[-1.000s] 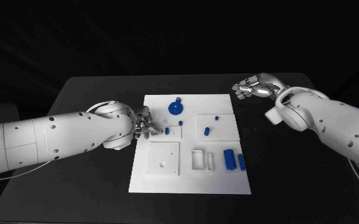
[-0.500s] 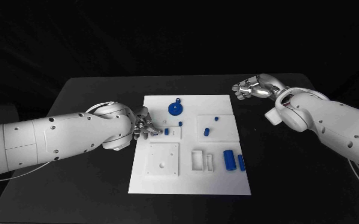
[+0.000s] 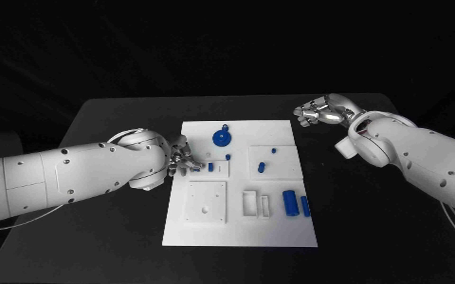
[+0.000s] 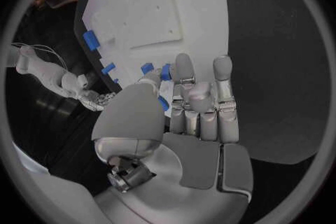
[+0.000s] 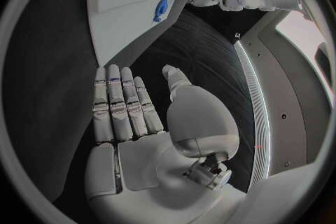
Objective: Assemble the parts on the task board
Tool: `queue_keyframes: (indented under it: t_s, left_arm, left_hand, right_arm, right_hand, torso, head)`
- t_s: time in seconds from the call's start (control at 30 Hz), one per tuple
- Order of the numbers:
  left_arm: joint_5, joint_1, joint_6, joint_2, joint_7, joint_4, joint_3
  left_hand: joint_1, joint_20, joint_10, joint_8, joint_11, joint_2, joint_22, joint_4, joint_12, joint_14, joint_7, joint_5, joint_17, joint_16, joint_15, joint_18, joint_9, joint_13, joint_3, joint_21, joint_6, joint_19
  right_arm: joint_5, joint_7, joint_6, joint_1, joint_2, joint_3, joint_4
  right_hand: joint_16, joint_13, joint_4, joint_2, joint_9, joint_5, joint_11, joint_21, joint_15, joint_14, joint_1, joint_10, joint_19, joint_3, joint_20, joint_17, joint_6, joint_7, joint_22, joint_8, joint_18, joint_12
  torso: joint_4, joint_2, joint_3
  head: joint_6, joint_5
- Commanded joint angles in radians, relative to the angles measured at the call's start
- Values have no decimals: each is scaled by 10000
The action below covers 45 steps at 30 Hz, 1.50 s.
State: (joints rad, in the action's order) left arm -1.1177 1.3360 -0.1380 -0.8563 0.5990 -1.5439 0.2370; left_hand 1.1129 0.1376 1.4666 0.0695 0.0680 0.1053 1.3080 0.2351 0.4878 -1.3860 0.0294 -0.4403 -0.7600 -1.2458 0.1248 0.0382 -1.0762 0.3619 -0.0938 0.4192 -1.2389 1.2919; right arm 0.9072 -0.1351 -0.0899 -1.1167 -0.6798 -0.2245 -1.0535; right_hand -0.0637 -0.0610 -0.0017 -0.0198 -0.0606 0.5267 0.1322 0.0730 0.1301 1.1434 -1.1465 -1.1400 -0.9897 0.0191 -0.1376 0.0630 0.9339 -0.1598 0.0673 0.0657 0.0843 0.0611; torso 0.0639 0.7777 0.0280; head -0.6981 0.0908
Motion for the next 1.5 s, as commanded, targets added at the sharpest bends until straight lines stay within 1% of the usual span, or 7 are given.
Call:
queue_keyframes:
  t_s: [0.03,0.17,0.2,0.97,1.03,1.3,1.5]
  left_arm:
    - [24,-56,87,16,50,40,45]
    - [42,-56,43,21,29,44,45]
    - [47,-56,35,23,23,44,45]
    - [137,-55,-10,6,-39,61,42]
    - [138,-54,-29,-31,-53,35,39]
    - [600,13,-228,-187,-224,-73,-267]
    - [1329,348,-785,-226,-663,-8,-472]
  left_hand:
    - [15,2,444,-29,43,151,174,159,-71,43,-42,97,32,67,7,-156,-11,8,5,-54,-10,55]
    - [-56,2,443,-27,39,261,174,376,-70,41,-52,352,30,65,5,-156,-27,12,20,-58,-35,58]
    - [-86,3,444,-23,33,229,173,414,-69,42,-61,945,35,68,4,-156,-40,12,4,-58,-54,60]
    - [-464,-4,443,-31,23,622,172,528,-79,42,-77,1179,54,81,-2,-146,-40,13,85,-78,-82,68]
    - [-722,-2,442,-32,19,792,170,547,-91,51,-87,2101,69,93,-3,-151,-27,7,216,-84,-86,64]
    - [-1473,6,420,-48,-5,1194,159,592,-188,122,-131,3266,242,214,-10,-161,27,-20,455,-129,39,59]
    - [-1269,-44,138,441,-104,880,145,575,-932,372,-350,3116,560,449,-121,-176,2185,-187,229,-317,758,-15]
  right_arm:
    - [-49,-37,42,6,-2,-7,-1]
    - [-50,-37,47,9,-2,-7,2]
    - [-50,-37,47,9,-2,-7,3]
    - [-58,-44,55,48,16,-7,25]
    - [-61,-45,54,59,17,-7,29]
    - [-65,-50,53,88,28,-7,51]
    - [-68,-53,56,99,56,-7,82]
  right_hand:
    - [27,13,4,-76,9,42,10,3,10,-78,-6,90,58,47,1,-16,-37,-9,-10,-66,38,-26]
    - [27,13,4,-76,9,42,10,3,10,-78,-6,90,58,47,1,-16,-37,-9,-10,-66,38,-26]
    - [27,13,4,-76,9,42,10,3,10,-78,-6,90,58,47,1,-16,-37,-9,-10,-66,38,-26]
    - [27,14,-13,-92,6,47,8,5,9,-76,-2,90,57,79,0,-16,-29,-8,-10,-61,39,-27]
    - [27,14,-13,-92,6,47,8,5,9,-76,-2,90,57,79,0,-16,-29,-8,-10,-61,39,-27]
    - [27,14,-13,-92,6,47,8,5,9,-76,-2,90,57,79,0,-16,-29,-8,-10,-61,39,-27]
    - [27,14,-13,-92,6,47,8,5,9,-76,-2,90,57,79,0,-16,-29,-8,-10,-61,39,-27]
  torso:
    - [-5,1,0]
    - [3,3,-1]
    - [3,3,0]
    - [-1,2,7]
    - [-2,1,-1]
    - [-1,-3,-7]
    - [4,-3,-4]
  head:
    - [-3,-2]
    - [-6,-4]
    - [-8,-4]
    - [2,-36]
    - [16,-36]
    - [17,-40]
    - [86,-28]
